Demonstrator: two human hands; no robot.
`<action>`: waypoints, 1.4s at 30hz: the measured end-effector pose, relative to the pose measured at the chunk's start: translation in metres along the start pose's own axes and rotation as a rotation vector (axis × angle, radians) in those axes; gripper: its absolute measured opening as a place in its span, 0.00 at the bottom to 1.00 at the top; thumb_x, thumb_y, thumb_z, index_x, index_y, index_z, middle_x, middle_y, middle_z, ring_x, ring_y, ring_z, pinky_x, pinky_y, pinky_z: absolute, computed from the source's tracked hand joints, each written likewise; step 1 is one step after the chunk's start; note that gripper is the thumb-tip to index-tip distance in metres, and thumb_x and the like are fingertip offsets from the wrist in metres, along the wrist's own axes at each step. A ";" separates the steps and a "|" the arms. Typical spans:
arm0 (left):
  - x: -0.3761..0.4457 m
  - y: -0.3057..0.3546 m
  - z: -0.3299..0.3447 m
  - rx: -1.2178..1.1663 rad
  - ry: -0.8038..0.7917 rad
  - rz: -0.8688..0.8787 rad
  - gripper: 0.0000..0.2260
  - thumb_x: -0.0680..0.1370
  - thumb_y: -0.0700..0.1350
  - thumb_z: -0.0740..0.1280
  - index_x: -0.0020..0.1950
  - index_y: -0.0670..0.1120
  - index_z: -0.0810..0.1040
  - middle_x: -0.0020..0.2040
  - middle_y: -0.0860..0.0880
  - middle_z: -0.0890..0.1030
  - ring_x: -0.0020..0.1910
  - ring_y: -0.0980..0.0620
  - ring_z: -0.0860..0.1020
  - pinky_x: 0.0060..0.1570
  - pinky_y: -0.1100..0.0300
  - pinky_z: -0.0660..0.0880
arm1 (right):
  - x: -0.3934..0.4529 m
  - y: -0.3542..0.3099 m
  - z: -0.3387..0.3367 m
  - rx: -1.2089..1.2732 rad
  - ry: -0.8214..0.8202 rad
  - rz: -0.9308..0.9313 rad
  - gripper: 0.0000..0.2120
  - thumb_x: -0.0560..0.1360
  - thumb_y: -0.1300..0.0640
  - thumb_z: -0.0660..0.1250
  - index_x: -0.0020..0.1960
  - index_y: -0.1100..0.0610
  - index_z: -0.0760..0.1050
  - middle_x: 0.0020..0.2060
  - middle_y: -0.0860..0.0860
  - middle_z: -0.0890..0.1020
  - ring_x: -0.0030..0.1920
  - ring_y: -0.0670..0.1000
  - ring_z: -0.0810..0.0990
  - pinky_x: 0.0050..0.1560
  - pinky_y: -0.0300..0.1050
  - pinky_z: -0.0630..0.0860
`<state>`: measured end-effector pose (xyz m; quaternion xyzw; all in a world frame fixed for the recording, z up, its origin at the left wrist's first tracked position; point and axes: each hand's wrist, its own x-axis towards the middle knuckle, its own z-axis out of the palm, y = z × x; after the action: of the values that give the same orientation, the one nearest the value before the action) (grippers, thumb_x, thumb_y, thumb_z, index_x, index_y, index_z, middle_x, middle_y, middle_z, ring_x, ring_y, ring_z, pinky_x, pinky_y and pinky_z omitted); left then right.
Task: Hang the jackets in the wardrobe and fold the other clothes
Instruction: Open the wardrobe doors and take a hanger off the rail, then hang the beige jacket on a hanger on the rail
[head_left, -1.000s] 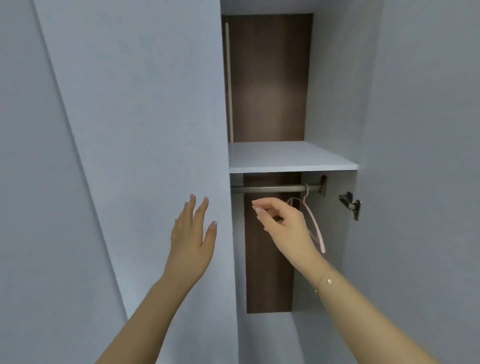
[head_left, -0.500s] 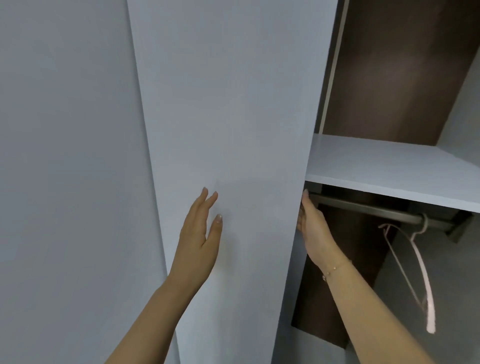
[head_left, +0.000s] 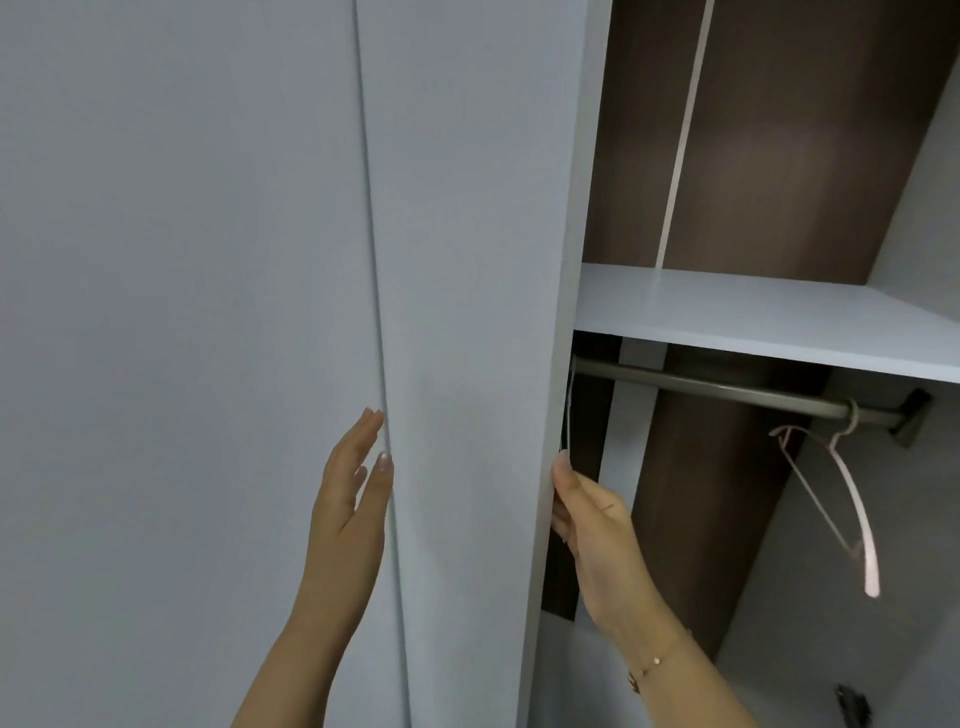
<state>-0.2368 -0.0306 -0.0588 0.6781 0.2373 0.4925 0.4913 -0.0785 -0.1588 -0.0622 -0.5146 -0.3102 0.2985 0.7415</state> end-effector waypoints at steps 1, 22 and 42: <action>-0.005 0.002 -0.010 -0.014 0.002 0.003 0.17 0.82 0.51 0.58 0.70 0.65 0.68 0.69 0.68 0.69 0.65 0.73 0.67 0.59 0.69 0.65 | -0.007 0.003 0.010 0.009 0.000 -0.008 0.17 0.69 0.41 0.67 0.52 0.47 0.85 0.55 0.50 0.84 0.57 0.48 0.82 0.56 0.37 0.78; -0.035 -0.005 -0.081 0.012 0.355 0.035 0.26 0.80 0.56 0.60 0.77 0.59 0.59 0.74 0.64 0.64 0.73 0.64 0.62 0.73 0.53 0.62 | 0.017 0.093 0.175 -0.129 -0.425 -0.014 0.16 0.82 0.52 0.58 0.67 0.39 0.67 0.76 0.39 0.57 0.72 0.34 0.60 0.74 0.37 0.59; -0.139 -0.004 -0.181 0.166 0.691 -0.134 0.19 0.83 0.44 0.59 0.73 0.57 0.69 0.69 0.61 0.74 0.69 0.63 0.70 0.60 0.73 0.69 | -0.054 0.120 0.228 -0.008 -0.824 -0.131 0.20 0.81 0.65 0.61 0.67 0.46 0.74 0.67 0.38 0.74 0.69 0.40 0.70 0.64 0.31 0.68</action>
<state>-0.4547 -0.0628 -0.1167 0.4921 0.4725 0.6383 0.3566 -0.3020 -0.0330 -0.1214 -0.3343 -0.6140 0.4304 0.5709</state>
